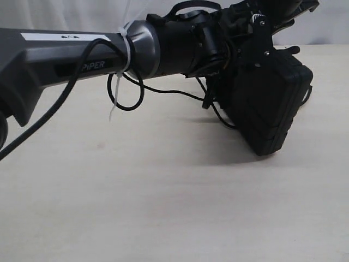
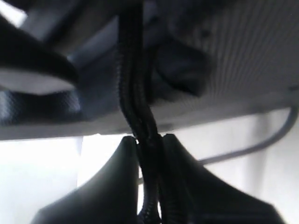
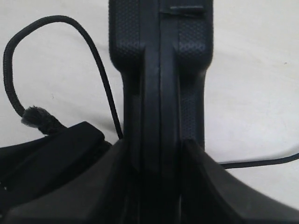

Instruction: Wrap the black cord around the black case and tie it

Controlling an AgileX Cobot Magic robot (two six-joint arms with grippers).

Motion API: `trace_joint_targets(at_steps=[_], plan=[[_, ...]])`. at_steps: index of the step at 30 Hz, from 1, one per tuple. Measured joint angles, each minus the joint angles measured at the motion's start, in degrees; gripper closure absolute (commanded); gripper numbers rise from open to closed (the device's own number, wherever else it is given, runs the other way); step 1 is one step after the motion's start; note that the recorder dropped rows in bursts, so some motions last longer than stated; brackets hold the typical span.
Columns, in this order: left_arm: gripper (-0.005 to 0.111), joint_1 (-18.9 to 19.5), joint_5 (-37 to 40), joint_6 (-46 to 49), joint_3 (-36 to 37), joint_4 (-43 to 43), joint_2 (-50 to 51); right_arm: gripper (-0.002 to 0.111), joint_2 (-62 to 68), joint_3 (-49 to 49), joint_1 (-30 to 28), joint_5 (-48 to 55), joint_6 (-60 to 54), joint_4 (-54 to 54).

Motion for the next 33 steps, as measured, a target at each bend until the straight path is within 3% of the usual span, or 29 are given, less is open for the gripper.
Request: trace_joint_targets(at_steps=[19,22,27,29,33], plan=[[0.105,0.0,-7.9,-4.8,0.0,-2.9,-1.6,0.073,-0.1,0.0,0.0,0.0,0.0,0.2],[0.087,0.0,-5.6,-4.8,0.0,-3.0,-1.9,0.073,-0.1,0.0,0.0,0.0,0.0,0.2],[0.045,0.0,-4.1,-4.8,0.0,-3.0,-2.8,0.073,-0.1,0.0,0.0,0.0,0.0,0.4],[0.040,0.0,-2.4,-4.8,0.0,-3.0,-3.3,0.073,-0.1,0.0,0.0,0.0,0.0,0.7],[0.041,0.0,1.9,-4.8,0.0,-3.0,-4.9,0.073,-0.1,0.0,0.0,0.0,0.0,0.3]])
